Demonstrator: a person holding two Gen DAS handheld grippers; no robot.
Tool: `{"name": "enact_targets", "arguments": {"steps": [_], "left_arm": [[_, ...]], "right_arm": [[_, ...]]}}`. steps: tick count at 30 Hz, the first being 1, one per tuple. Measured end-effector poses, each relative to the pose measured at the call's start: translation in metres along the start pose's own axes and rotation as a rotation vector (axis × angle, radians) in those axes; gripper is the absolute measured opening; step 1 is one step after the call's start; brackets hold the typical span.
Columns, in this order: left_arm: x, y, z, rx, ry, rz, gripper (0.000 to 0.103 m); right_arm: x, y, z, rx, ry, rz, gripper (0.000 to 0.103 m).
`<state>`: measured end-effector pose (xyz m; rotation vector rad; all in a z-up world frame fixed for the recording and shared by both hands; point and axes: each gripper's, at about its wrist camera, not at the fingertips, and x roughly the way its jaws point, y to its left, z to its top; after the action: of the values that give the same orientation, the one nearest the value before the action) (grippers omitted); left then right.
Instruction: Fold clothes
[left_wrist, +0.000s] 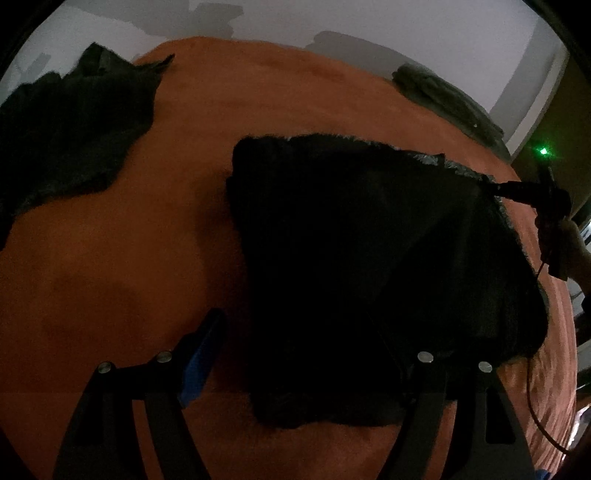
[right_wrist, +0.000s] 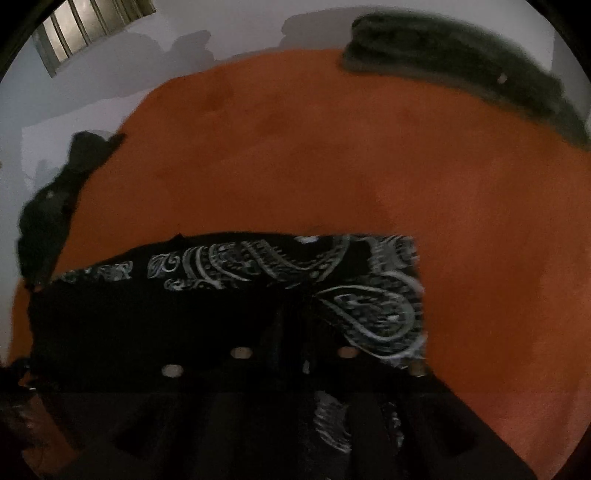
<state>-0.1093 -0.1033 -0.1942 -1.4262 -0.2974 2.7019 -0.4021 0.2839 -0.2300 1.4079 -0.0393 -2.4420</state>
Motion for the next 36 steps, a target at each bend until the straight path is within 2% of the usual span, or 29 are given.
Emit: {"name": "enact_targets", "arguments": {"steps": [2, 5, 9, 11, 13, 15, 19, 22, 24, 28, 31, 35, 36], "left_arm": [[-0.015, -0.003, 0.008, 0.025, -0.040, -0.016, 0.077], [-0.039, -0.009, 0.021, 0.063, -0.104, -0.043, 0.078], [-0.038, -0.027, 0.044, 0.114, -0.133, -0.060, 0.078], [-0.025, -0.041, 0.050, 0.137, -0.109, -0.063, 0.078], [-0.016, -0.053, 0.054, 0.165, -0.077, -0.060, 0.078], [-0.007, -0.062, 0.051, 0.202, -0.048, -0.051, 0.078], [0.013, -0.068, 0.041, 0.240, 0.017, 0.022, 0.077], [0.026, -0.063, 0.039, 0.221, 0.070, 0.108, 0.077], [0.026, -0.058, 0.039, 0.201, 0.073, 0.103, 0.077], [0.023, -0.060, 0.038, 0.206, 0.069, 0.110, 0.078], [0.020, -0.060, 0.035, 0.209, 0.067, 0.114, 0.078], [0.019, -0.056, 0.037, 0.206, 0.069, 0.103, 0.078], [0.019, -0.056, 0.038, 0.206, 0.068, 0.100, 0.078]], "right_arm": [[-0.022, 0.007, -0.001, -0.006, -0.048, -0.041, 0.036], [-0.059, 0.021, -0.006, -0.007, -0.123, -0.067, 0.036], [-0.081, 0.077, -0.040, -0.086, -0.119, 0.073, 0.037], [-0.074, 0.113, -0.052, -0.150, -0.094, 0.139, 0.036], [-0.063, 0.142, -0.070, -0.202, -0.018, 0.199, 0.036], [-0.049, 0.164, -0.088, -0.263, 0.062, 0.215, 0.036], [-0.041, 0.172, -0.112, -0.306, 0.123, 0.192, 0.036], [-0.036, 0.145, -0.116, -0.226, 0.135, 0.145, 0.036], [-0.034, 0.125, -0.115, -0.168, 0.135, 0.113, 0.037], [-0.030, 0.097, -0.111, -0.127, 0.133, -0.062, 0.036], [-0.035, 0.089, -0.107, -0.065, 0.125, -0.082, 0.036], [-0.054, 0.114, -0.105, -0.093, 0.062, -0.102, 0.036], [-0.065, 0.130, -0.107, -0.123, 0.014, -0.128, 0.036]]}}
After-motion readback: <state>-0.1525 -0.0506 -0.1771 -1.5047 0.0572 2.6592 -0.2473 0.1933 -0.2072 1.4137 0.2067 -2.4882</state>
